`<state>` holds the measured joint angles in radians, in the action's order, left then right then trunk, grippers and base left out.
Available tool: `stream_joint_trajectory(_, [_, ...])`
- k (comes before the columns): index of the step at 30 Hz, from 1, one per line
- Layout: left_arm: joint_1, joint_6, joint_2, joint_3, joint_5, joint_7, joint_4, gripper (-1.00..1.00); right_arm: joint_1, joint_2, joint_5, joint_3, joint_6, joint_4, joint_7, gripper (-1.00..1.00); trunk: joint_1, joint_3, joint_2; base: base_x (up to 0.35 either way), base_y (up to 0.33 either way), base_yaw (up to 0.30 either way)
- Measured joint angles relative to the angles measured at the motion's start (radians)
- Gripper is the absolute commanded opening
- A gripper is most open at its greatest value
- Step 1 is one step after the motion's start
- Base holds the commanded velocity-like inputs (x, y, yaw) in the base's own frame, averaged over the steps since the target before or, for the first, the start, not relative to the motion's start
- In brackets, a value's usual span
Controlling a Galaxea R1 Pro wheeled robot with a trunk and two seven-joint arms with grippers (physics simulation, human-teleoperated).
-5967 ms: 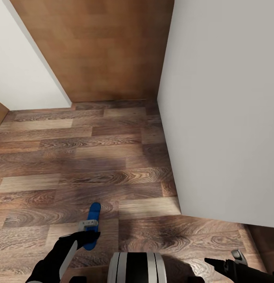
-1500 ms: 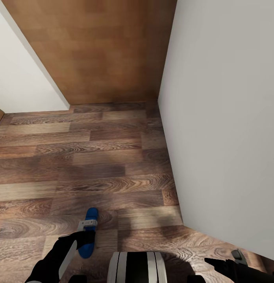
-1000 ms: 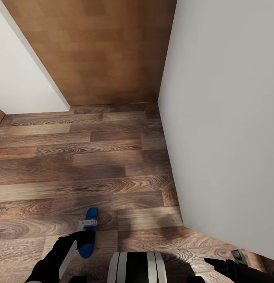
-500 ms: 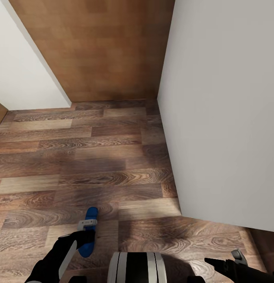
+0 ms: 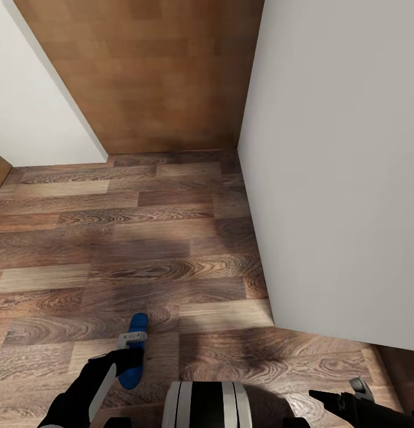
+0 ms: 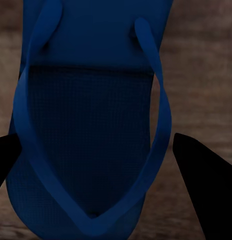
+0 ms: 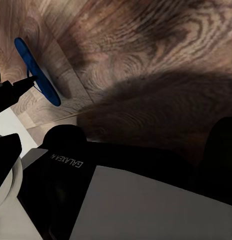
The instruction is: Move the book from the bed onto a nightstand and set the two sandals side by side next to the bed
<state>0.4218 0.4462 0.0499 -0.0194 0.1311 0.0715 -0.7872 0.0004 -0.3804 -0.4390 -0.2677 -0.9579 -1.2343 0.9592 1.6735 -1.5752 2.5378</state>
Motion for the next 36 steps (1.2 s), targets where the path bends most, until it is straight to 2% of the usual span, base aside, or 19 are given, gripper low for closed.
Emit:
stream_joint_trajectory(7, [0.000,0.000,-0.002,0.000,0.001,0.000,0.000,-1.00,0.000,0.000,0.000,0.000,0.000,0.000,0.000,1.00,0.000,0.000,0.000,0.000,0.000,0.000])
stream_joint_trajectory(36, [0.000,0.001,-0.002,0.001,0.002,0.002,0.000,-1.00,0.000,0.000,0.000,0.000,0.000,0.000,0.000,1.00,-0.013,0.112,-0.007,0.000,0.000,0.000])
